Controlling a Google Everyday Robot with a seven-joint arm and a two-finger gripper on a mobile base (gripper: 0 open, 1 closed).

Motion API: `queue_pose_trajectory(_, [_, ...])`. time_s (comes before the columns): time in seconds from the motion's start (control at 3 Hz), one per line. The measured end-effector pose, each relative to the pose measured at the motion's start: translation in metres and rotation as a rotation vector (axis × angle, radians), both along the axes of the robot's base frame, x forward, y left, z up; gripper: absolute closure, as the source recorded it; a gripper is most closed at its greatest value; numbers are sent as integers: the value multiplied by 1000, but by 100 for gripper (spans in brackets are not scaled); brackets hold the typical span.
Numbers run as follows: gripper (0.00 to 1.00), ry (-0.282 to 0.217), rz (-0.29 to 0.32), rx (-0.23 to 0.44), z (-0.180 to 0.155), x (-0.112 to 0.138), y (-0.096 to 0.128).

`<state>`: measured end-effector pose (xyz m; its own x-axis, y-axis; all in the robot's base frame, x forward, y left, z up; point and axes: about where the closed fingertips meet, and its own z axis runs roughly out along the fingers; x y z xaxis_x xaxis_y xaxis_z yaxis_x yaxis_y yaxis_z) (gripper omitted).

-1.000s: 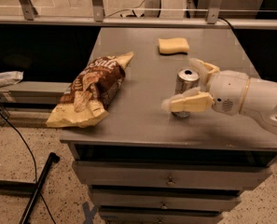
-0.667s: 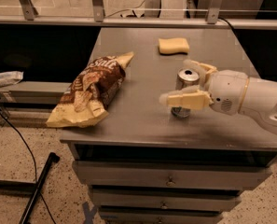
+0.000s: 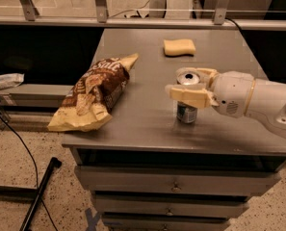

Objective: Move redbull can near sponge

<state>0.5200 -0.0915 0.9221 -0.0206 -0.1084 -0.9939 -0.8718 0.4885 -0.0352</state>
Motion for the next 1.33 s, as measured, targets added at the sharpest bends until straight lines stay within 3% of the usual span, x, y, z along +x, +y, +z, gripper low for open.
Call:
queue_pose_trajectory(0.33, [87,-1,4,-1,1,0,3])
queue_pose_trajectory(0.67, [100,-30,-15,18,5,14,-9])
queue_pose_trajectory(1.33, [100,-220,-111,93,61,102,-54])
